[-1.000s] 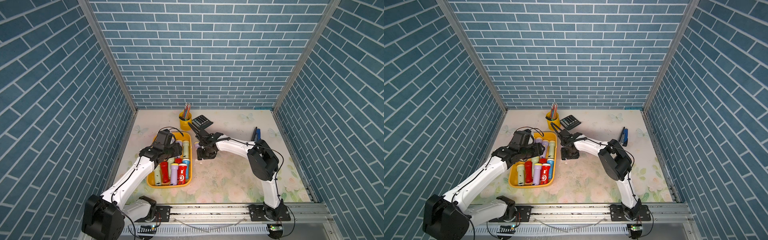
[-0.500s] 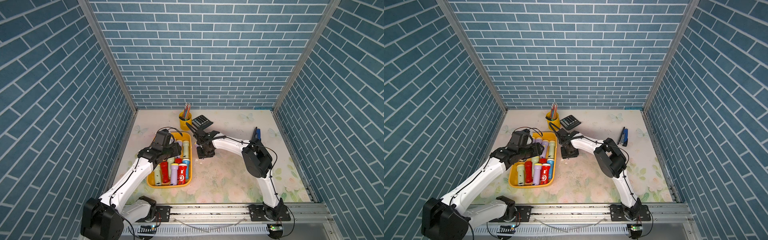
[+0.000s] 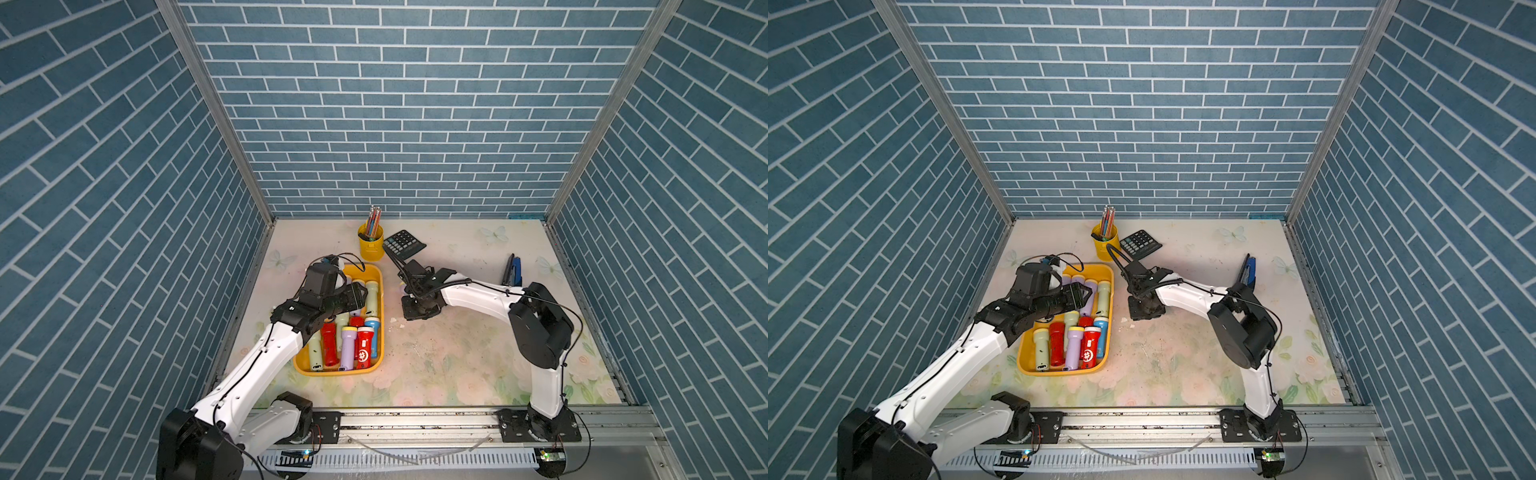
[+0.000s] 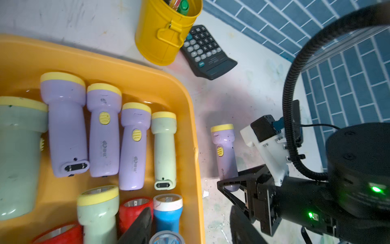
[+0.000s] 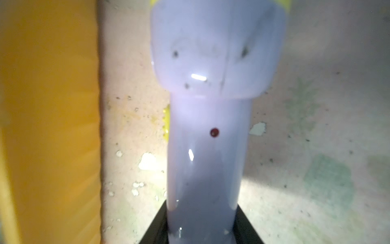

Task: Put the flashlights into the storage boxes
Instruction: Pick up the flashlight from the center of the board.

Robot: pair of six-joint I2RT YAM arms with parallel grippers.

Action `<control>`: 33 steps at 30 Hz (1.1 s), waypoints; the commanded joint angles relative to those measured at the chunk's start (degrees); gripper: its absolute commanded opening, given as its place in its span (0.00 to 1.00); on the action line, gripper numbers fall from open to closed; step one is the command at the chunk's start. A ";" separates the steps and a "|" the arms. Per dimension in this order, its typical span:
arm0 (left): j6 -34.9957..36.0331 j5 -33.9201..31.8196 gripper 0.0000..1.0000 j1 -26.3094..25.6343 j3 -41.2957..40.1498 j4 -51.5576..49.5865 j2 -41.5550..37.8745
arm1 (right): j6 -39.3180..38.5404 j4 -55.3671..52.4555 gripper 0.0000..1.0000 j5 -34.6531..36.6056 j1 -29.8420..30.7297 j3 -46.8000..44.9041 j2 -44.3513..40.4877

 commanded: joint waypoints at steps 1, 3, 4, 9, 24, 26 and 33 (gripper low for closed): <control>-1.39 4.48 0.60 0.19 -2.17 8.46 -1.20 | -0.50 11.86 0.31 -0.90 -0.26 -6.26 -7.94; -2.49 6.21 0.60 0.10 -3.05 11.75 -1.36 | -0.67 17.18 0.29 -1.06 -0.19 -10.13 -11.29; -2.93 7.24 0.60 0.01 -3.42 13.36 -1.24 | -0.76 19.84 0.28 -2.98 -0.26 -11.90 -12.89; -4.57 12.04 0.60 -0.28 -3.83 17.70 0.72 | 0.91 27.46 0.23 -2.32 -0.11 -17.63 -17.82; -6.32 13.97 0.61 -5.89 -2.23 24.77 6.85 | 1.00 38.66 0.21 -6.12 0.26 -23.66 -21.69; -5.57 13.57 0.61 -6.74 -1.21 24.48 8.20 | 0.75 39.99 0.21 -7.34 0.51 -23.77 -21.68; -2.13 8.62 0.60 -8.23 1.58 22.04 11.09 | -0.54 41.29 0.21 -8.79 1.19 -24.07 -22.53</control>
